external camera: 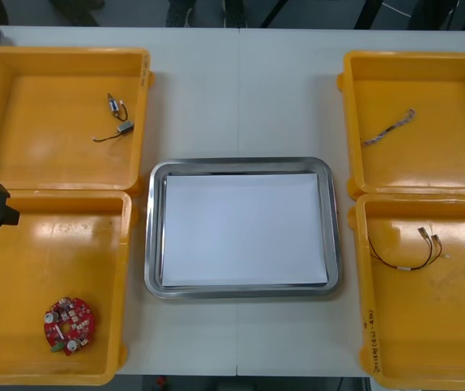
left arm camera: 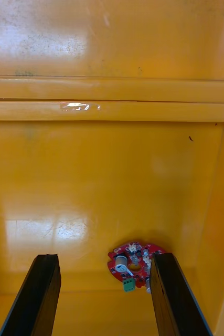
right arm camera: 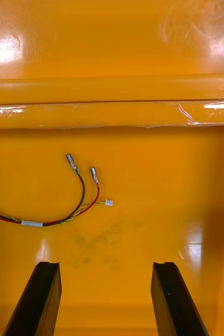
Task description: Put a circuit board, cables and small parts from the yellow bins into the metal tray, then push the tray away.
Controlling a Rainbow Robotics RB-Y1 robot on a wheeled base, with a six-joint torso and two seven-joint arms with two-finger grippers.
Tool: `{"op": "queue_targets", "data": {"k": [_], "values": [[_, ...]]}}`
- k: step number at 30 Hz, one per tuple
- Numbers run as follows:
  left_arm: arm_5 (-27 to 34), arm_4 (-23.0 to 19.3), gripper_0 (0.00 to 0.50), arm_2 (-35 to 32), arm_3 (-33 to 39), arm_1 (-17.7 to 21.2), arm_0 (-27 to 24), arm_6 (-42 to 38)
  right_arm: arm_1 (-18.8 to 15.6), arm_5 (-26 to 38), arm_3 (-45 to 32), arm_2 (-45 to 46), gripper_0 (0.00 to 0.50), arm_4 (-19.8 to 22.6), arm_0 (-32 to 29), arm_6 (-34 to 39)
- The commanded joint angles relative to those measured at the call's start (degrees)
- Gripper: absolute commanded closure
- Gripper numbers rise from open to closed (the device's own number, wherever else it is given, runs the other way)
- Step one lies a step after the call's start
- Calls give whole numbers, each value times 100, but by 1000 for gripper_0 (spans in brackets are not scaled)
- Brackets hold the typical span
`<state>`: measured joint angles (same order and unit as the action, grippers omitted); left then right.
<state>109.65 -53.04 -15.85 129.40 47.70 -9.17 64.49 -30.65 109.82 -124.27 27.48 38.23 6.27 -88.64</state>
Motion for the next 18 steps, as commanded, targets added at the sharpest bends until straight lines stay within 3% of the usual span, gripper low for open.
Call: {"op": "queue_targets", "data": {"k": [1, 18], "values": [[35, -22, 0, -190, 164, 231, 91, 433, -223, 18, -194, 83, 0, 44, -90, 136], [35, -22, 0, -190, 164, 231, 91, 433, -223, 18, -194, 83, 0, 44, -90, 136]]}}
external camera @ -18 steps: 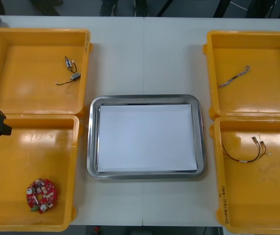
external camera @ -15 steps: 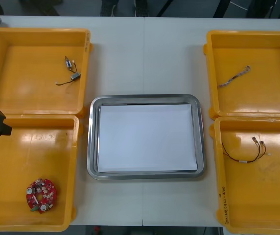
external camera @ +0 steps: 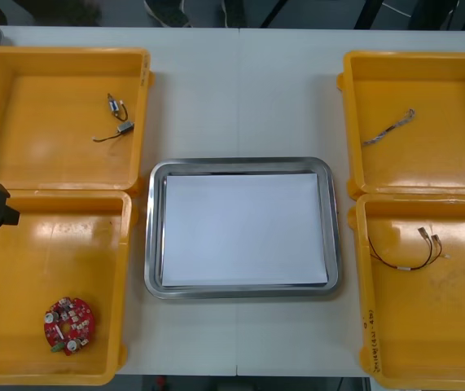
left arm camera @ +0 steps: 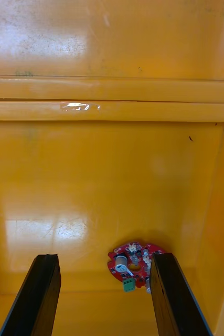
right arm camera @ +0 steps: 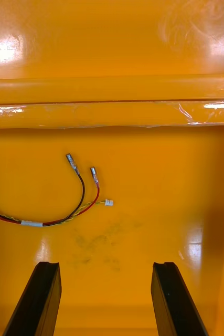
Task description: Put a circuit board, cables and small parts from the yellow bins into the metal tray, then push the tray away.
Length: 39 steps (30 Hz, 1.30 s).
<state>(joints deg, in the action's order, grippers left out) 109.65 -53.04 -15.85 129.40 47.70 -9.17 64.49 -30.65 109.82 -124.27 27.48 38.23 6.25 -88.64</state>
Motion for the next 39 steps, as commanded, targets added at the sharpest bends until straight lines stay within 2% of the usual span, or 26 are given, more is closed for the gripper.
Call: {"op": "queue_targets", "data": {"k": [1, 39], "values": [[35, -22, 0, -190, 164, 231, 91, 433, -223, 18, -194, 83, 0, 44, -89, 136], [35, -22, 0, -190, 164, 231, 91, 433, -223, 18, -194, 83, 0, 44, -89, 136]]}}
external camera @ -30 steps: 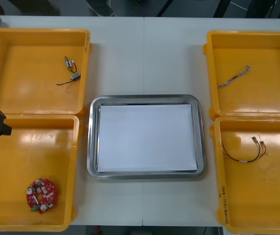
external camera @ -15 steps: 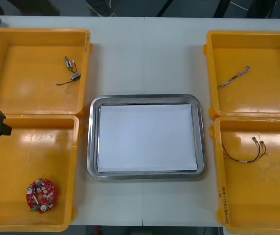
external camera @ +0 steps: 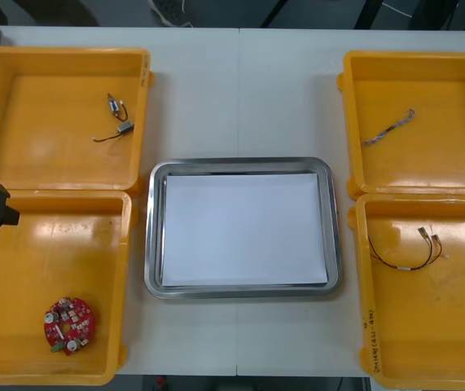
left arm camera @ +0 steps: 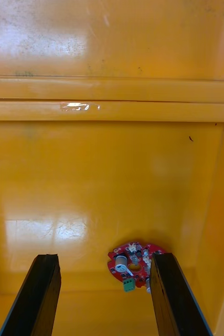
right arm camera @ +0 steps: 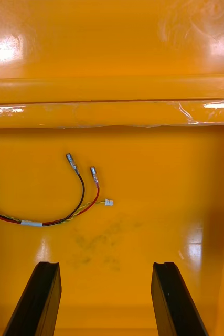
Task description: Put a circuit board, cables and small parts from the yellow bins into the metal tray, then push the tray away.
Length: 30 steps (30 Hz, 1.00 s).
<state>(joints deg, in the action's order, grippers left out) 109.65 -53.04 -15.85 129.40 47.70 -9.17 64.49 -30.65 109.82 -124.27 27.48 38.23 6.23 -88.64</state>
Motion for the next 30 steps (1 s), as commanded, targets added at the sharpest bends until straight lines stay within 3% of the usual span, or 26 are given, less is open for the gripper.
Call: {"op": "queue_targets", "data": {"k": [1, 30], "values": [[35, -22, 0, -190, 164, 231, 91, 433, -222, 18, -194, 83, 0, 44, -87, 136], [35, -22, 0, -190, 164, 231, 91, 433, -222, 18, -194, 83, 0, 44, -87, 136]]}}
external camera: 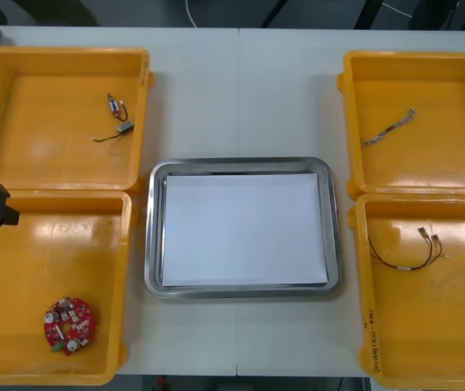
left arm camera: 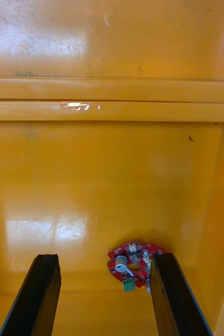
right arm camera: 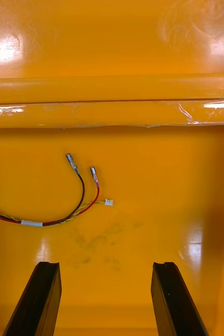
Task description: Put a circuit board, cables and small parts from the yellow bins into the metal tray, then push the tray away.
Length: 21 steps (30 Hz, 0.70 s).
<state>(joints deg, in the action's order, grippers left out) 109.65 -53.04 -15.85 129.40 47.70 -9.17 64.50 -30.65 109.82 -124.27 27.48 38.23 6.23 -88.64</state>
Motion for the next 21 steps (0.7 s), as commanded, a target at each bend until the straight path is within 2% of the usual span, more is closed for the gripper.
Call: {"op": "queue_targets", "data": {"k": [1, 21], "values": [[35, -22, 0, -190, 164, 231, 91, 432, -222, 18, -194, 83, 0, 44, -87, 136], [35, -22, 0, -190, 164, 231, 91, 432, -222, 18, -194, 83, 0, 44, -87, 136]]}}
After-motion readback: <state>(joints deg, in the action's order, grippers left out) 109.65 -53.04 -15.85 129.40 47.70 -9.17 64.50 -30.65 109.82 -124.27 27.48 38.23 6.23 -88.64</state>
